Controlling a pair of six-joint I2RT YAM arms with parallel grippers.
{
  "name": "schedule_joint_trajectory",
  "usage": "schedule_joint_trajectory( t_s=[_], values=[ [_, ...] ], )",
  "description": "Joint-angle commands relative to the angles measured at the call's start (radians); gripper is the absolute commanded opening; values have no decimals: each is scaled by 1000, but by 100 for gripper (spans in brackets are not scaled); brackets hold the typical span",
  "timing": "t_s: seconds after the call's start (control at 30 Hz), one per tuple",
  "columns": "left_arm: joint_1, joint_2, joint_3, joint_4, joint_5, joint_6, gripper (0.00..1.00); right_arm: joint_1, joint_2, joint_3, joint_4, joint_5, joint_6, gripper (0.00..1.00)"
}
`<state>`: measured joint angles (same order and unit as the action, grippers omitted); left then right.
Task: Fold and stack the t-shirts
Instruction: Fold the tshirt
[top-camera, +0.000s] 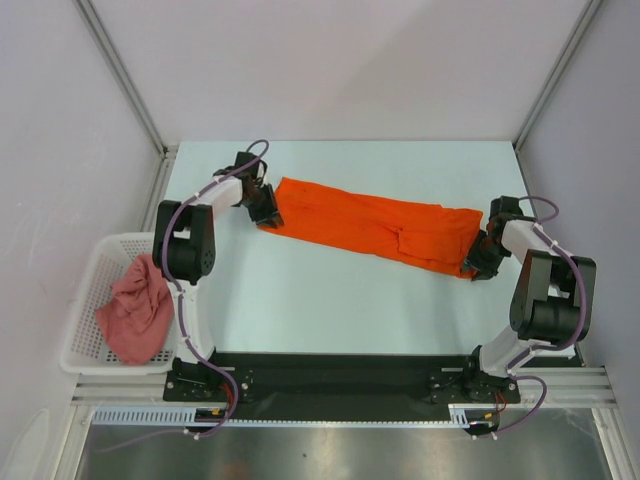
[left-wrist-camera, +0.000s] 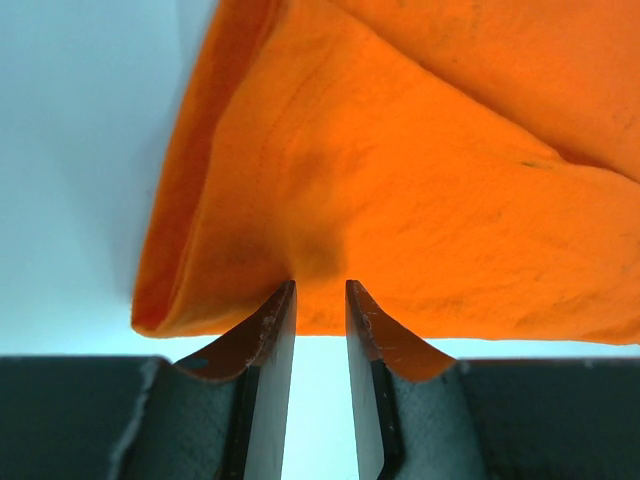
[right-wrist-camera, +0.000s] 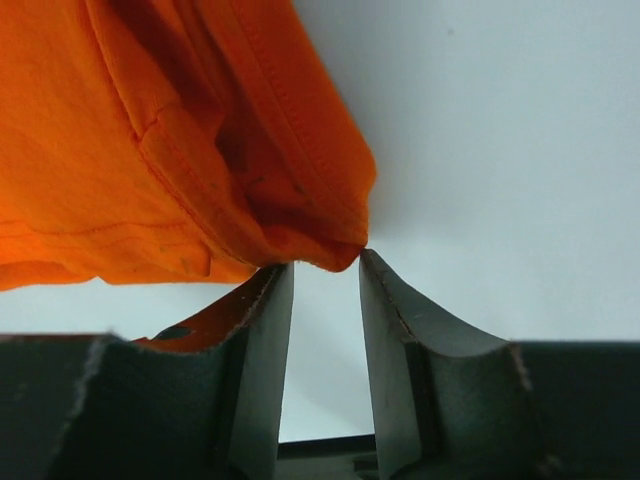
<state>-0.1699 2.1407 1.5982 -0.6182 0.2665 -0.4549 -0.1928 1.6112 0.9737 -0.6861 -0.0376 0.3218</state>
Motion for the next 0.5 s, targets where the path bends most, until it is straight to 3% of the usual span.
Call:
schedule_joint_trajectory(
  t_s=[0.0, 0.33, 0.47],
  values=[
    [13, 16, 5, 17, 11, -10, 31, -2, 6, 16, 59, 73, 16, 37],
    [44, 35, -15, 15, -3, 7, 31, -37, 21, -13, 34, 188, 54, 0],
    [47, 33, -18, 14, -26, 27, 31, -37, 42, -15, 36, 177, 56, 0]
  ],
)
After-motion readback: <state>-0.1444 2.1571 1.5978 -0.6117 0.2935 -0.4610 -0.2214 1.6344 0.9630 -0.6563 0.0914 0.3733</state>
